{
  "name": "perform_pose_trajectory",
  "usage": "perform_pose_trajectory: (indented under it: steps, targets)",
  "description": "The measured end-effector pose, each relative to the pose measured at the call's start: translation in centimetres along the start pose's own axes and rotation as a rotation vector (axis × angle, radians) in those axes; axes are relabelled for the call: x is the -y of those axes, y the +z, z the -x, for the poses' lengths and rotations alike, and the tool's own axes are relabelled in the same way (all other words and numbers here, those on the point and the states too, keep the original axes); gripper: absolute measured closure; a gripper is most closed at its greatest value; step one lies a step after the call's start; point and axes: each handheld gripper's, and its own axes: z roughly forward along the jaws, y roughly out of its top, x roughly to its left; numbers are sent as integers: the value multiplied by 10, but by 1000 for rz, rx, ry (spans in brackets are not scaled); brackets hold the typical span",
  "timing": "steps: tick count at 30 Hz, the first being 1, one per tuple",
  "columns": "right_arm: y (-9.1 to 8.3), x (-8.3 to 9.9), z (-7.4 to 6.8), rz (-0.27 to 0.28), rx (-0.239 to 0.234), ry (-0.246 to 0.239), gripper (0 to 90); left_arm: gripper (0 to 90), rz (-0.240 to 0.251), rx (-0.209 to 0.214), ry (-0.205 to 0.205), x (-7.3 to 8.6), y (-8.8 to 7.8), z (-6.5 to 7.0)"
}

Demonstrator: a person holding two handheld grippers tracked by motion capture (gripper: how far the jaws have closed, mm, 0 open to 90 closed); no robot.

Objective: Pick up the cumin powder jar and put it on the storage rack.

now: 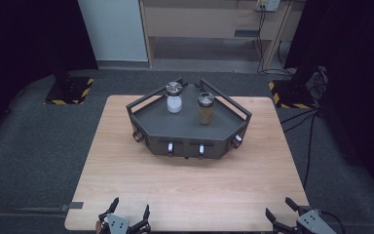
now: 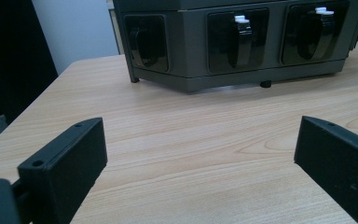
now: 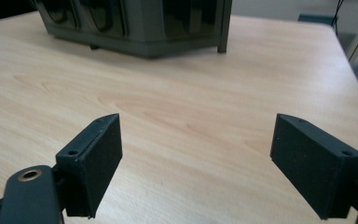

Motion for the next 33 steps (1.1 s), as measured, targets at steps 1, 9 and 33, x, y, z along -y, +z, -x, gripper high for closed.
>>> perform_pose_trajectory:
  steps: [1, 9, 33]
  targets:
    - [1, 1, 1, -6, 2, 8, 166, 14, -2, 0, 1, 0, 0, 0]
    - [3, 4, 5, -44, 16, 22, 163, 14, -10, 1, 8, 0, 3, 0]
    - [-1, 6, 4, -49, 37, 32, 163, 14, -6, 17, 15, 0, 3, 0]
